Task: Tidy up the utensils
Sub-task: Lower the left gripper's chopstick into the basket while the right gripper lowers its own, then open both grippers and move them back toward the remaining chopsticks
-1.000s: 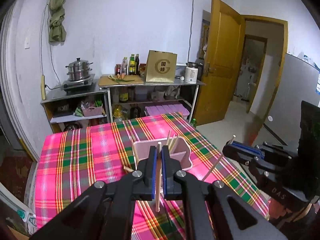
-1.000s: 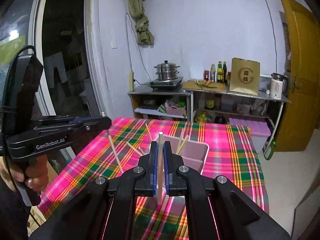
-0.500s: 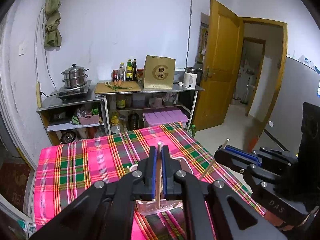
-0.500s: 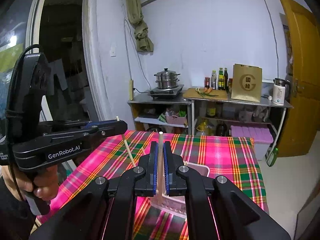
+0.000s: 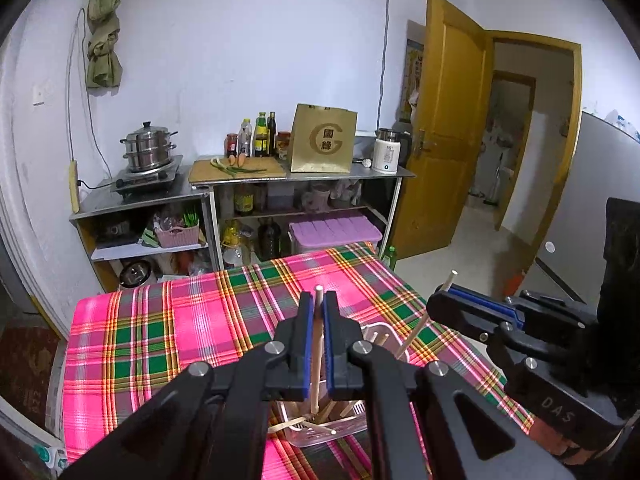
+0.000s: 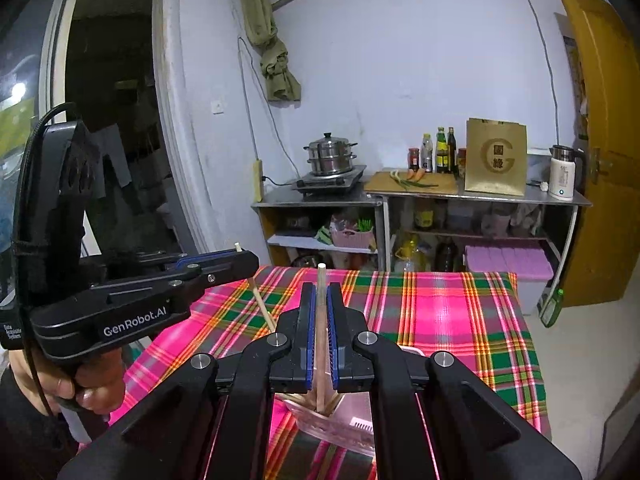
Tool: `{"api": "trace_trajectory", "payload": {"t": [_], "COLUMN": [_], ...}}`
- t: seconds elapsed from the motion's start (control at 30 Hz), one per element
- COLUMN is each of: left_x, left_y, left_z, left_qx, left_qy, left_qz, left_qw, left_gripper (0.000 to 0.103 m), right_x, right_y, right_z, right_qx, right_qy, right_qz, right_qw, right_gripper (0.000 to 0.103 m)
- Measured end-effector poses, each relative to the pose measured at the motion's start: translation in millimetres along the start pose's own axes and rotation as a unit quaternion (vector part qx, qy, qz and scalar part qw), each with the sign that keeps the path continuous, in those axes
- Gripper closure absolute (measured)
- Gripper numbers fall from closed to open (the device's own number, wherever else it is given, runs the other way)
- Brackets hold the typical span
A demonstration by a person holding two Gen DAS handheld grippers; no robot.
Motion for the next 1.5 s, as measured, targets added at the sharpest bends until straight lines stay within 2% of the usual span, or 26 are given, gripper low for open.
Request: {"api": "trace_trajectory", "payload": {"t": [0.43,0.83,0.93,1.07,1.2,1.5], "left_x": [-32,-44,-41,-30,-17,30], "left_y": [-41,-69,-68,-65,-64,-68], "left_z": [13,19,19,18,17,13], "left_qx": [0.009,0.017,0.015,0.013,0.016,0.014], "left_qy": [0.002,0.003,0.005,0.006,0.008,0.018], "left_qz": [0.038,0.066,0.060,0.051,0.043,0.016], "left_qw": [0.9992,0.9977,0.9980,0.9986,0.9989,0.9996], "left_gripper": [0.098,0.098,0.097,0.095,0.088,0.084], "right_x": [-29,-35,-33,-26,-12,30], "right_y": [-37,-60,-62,-63,-61,-59], "right_z": [-13,-21,-21,-21,-19,-9], "right_qx": [-0.022,-0.033,-0.027,-0.028,-0.027,-0.017], "right_qy": [0.004,0.010,0.008,0.009,0.007,0.005], "right_qz": [0.027,0.052,0.061,0.059,0.053,0.034], "right_qw": [0.999,0.998,0.998,0.998,0.998,0.999], "right_gripper": [0.098,0.097,0.097,0.089,0.088,0.086]}}
Point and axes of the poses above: each gripper's, at about its wrist camera, not at the fingertips, and x roughly against the way its jaws point, z to its left, y to its top, the point moved 4 cm from there along -x, roughly the way its jaws point, and after that the axes turned 10 degrees about -z, right-handed, at the moved point
